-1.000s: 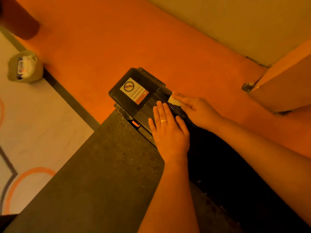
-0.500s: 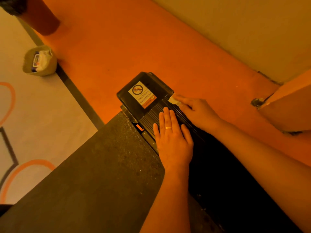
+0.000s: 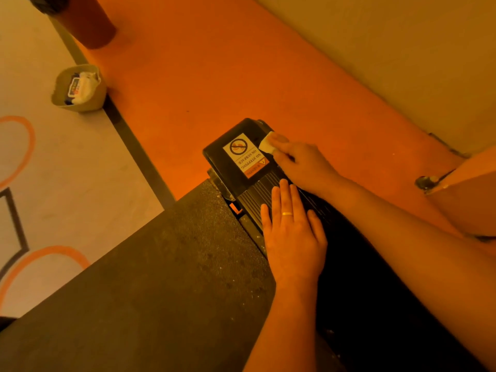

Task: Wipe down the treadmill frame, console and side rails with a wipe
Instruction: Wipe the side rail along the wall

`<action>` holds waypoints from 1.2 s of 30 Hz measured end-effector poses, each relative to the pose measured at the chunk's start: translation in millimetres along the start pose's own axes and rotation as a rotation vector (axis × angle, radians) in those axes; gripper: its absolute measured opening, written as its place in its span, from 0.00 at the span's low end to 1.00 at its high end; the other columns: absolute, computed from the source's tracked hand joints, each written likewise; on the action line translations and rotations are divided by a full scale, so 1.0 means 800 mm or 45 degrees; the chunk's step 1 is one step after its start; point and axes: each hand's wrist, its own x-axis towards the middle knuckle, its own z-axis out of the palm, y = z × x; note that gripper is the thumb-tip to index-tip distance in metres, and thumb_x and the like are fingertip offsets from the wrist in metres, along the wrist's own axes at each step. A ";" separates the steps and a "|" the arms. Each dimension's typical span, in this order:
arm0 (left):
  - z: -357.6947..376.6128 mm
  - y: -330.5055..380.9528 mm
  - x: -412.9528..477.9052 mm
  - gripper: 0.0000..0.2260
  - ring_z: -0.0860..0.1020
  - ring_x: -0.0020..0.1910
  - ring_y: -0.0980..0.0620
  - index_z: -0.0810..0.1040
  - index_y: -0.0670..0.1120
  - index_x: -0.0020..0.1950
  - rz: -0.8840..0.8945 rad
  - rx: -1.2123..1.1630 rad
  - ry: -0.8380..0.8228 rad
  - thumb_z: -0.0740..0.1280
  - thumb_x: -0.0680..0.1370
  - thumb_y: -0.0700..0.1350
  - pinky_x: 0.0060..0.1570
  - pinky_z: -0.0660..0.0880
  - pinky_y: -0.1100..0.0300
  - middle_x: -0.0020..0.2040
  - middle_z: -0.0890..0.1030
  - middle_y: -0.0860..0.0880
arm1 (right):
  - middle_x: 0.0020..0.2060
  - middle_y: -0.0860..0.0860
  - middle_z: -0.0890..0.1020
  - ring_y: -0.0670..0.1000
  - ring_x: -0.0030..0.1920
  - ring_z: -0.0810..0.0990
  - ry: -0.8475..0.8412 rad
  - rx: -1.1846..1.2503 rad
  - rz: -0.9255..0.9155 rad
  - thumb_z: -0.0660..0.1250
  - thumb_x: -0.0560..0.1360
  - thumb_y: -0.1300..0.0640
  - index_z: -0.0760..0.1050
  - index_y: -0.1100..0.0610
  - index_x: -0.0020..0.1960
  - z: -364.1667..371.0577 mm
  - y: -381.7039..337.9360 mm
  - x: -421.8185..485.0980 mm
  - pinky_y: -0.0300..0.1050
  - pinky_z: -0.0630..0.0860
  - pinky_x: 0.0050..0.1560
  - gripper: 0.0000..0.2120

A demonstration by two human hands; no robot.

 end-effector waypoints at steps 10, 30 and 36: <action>0.002 -0.002 0.000 0.26 0.49 0.81 0.50 0.57 0.46 0.81 0.006 -0.001 -0.020 0.51 0.85 0.53 0.78 0.47 0.47 0.82 0.54 0.48 | 0.76 0.55 0.66 0.52 0.59 0.79 -0.122 -0.138 -0.045 0.53 0.86 0.54 0.56 0.54 0.80 0.004 -0.031 0.092 0.41 0.79 0.50 0.24; 0.005 -0.002 0.001 0.25 0.49 0.81 0.50 0.57 0.46 0.81 0.003 -0.020 -0.005 0.52 0.84 0.53 0.77 0.46 0.47 0.82 0.54 0.48 | 0.72 0.58 0.71 0.57 0.61 0.78 -0.073 -0.103 0.086 0.53 0.86 0.56 0.63 0.51 0.78 0.004 -0.039 0.115 0.50 0.80 0.57 0.21; 0.002 -0.002 0.002 0.26 0.48 0.81 0.50 0.55 0.46 0.81 0.002 -0.050 -0.033 0.50 0.84 0.53 0.78 0.45 0.47 0.82 0.53 0.48 | 0.68 0.54 0.75 0.54 0.62 0.78 -0.057 -0.058 0.133 0.56 0.85 0.56 0.68 0.46 0.75 -0.024 0.002 0.007 0.47 0.79 0.58 0.19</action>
